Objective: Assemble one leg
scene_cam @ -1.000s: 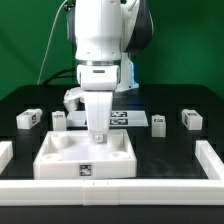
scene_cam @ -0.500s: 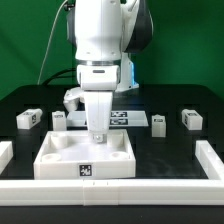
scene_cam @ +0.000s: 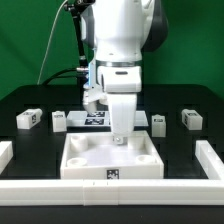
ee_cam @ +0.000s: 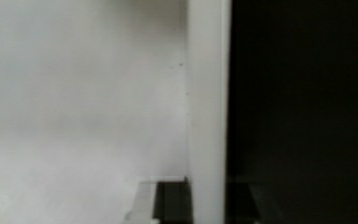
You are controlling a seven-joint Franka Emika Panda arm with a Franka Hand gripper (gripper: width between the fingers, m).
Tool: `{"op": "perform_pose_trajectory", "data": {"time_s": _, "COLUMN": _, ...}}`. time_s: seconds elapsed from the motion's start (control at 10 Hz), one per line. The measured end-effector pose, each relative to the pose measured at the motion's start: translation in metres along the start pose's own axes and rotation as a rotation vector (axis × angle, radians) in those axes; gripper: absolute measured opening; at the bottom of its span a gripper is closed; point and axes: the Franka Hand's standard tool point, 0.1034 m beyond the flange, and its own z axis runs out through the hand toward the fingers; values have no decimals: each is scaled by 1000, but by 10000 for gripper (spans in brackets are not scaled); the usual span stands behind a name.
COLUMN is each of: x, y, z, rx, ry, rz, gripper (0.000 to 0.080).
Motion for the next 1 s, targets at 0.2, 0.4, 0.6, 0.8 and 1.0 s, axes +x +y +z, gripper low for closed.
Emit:
{"op": "perform_pose_trajectory", "data": {"time_s": 0.2, "x": 29, "y": 16, "z": -1, "rx": -2, "ry": 7, "rz": 51, "gripper": 60}}
{"op": "perform_pose_trajectory", "data": {"time_s": 0.4, "x": 56, "y": 26, "z": -1, "rx": -3, "ry": 10, "rz": 117, "gripper": 60}}
{"op": "perform_pose_trajectory", "data": {"time_s": 0.6, "x": 75, "y": 35, "z": -1, "rx": -5, "ry": 9, "rz": 136, "gripper": 60}}
{"op": "perform_pose_trajectory", "data": {"time_s": 0.8, "x": 84, "y": 36, "z": -1, "rx": 3, "ry": 6, "rz": 131, "gripper": 60}}
{"op": "perform_pose_trajectory", "data": {"time_s": 1.0, "x": 83, "y": 36, "z": -1, "rx": -1, "ry": 8, "rz": 95, "gripper": 60}}
